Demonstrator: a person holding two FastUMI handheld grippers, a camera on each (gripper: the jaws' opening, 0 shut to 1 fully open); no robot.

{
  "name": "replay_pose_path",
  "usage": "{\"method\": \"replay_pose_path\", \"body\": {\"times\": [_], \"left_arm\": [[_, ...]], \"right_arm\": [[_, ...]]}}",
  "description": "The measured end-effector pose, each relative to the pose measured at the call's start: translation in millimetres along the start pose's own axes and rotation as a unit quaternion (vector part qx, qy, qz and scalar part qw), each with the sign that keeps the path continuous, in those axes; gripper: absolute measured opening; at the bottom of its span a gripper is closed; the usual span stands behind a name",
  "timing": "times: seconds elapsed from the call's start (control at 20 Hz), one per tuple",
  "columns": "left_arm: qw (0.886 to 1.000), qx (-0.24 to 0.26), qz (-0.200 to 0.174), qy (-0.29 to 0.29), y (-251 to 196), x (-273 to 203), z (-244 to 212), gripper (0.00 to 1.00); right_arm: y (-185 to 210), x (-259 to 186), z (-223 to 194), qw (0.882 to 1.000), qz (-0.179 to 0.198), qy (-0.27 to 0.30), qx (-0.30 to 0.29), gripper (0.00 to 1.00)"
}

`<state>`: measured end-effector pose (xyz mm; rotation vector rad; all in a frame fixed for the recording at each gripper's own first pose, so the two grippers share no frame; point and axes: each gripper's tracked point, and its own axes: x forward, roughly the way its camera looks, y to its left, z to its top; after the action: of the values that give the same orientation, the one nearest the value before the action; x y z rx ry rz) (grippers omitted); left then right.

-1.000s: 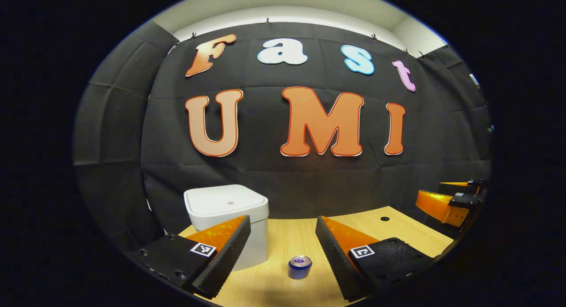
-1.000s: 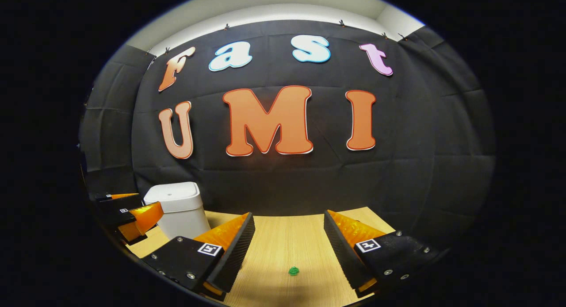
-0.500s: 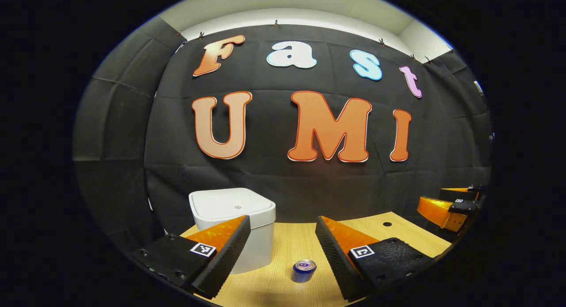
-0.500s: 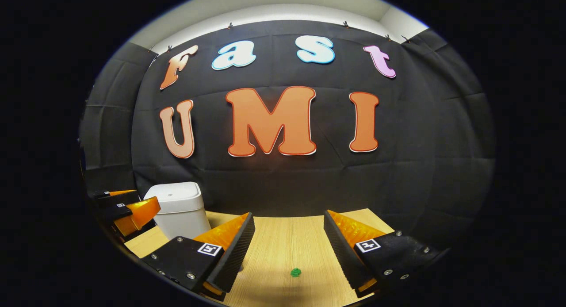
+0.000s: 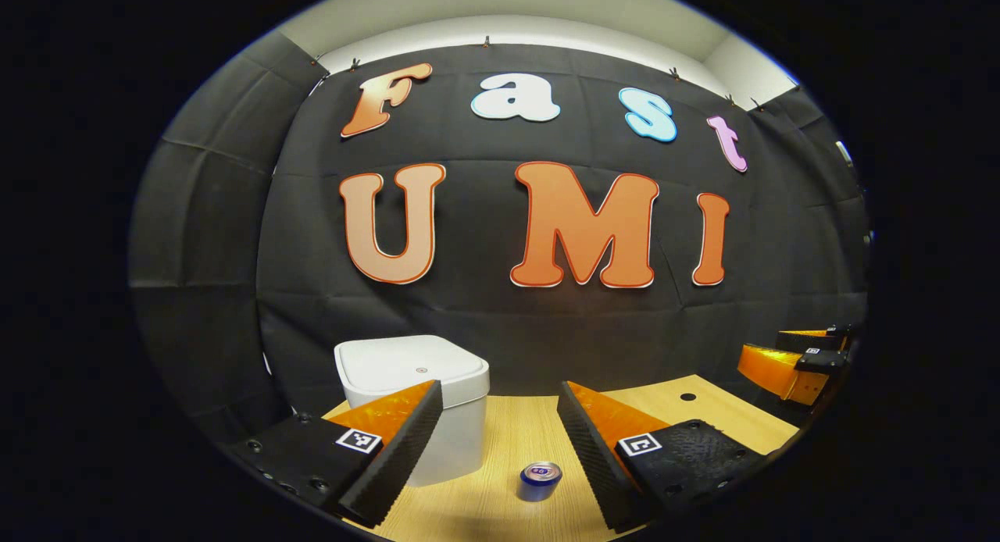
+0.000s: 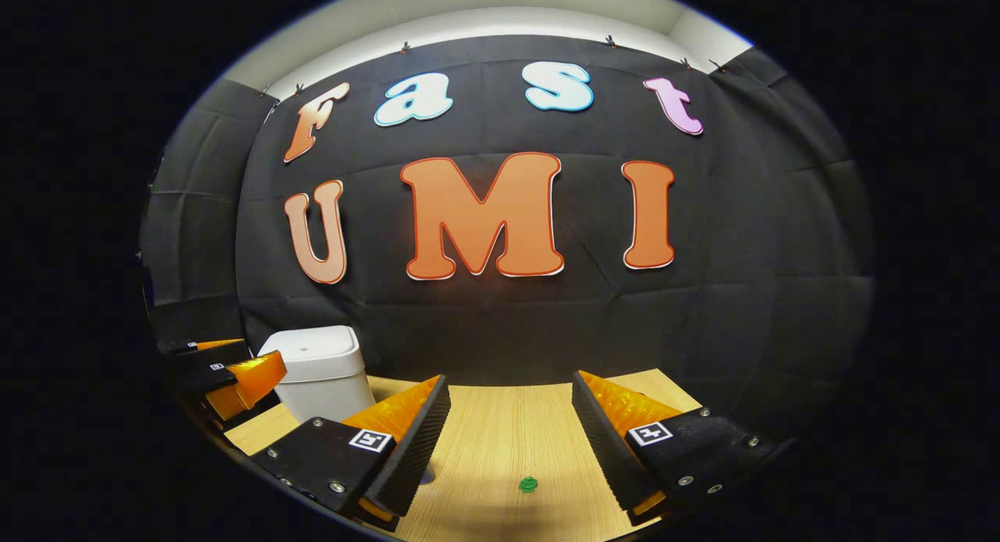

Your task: Press the lid of the desktop garbage bin to open it, pick up the crumpled paper on the desktop and throw it into the bin, then pick up the pop can on the desktop and drop it into the bin, and finally close the garbage bin lid.

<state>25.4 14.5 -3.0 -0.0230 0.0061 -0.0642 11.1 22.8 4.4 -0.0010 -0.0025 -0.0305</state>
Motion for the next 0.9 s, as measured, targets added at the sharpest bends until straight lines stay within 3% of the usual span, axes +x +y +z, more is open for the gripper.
{"method": "replay_pose_path", "body": {"times": [0.9], "left_arm": [[1.000,0.005,-0.005,0.000,-9.2,20.1,0.1,0.94]], "right_arm": [[-6.3,10.7,4.3,1.000,0.005,-0.003,-0.002,0.94]]}}
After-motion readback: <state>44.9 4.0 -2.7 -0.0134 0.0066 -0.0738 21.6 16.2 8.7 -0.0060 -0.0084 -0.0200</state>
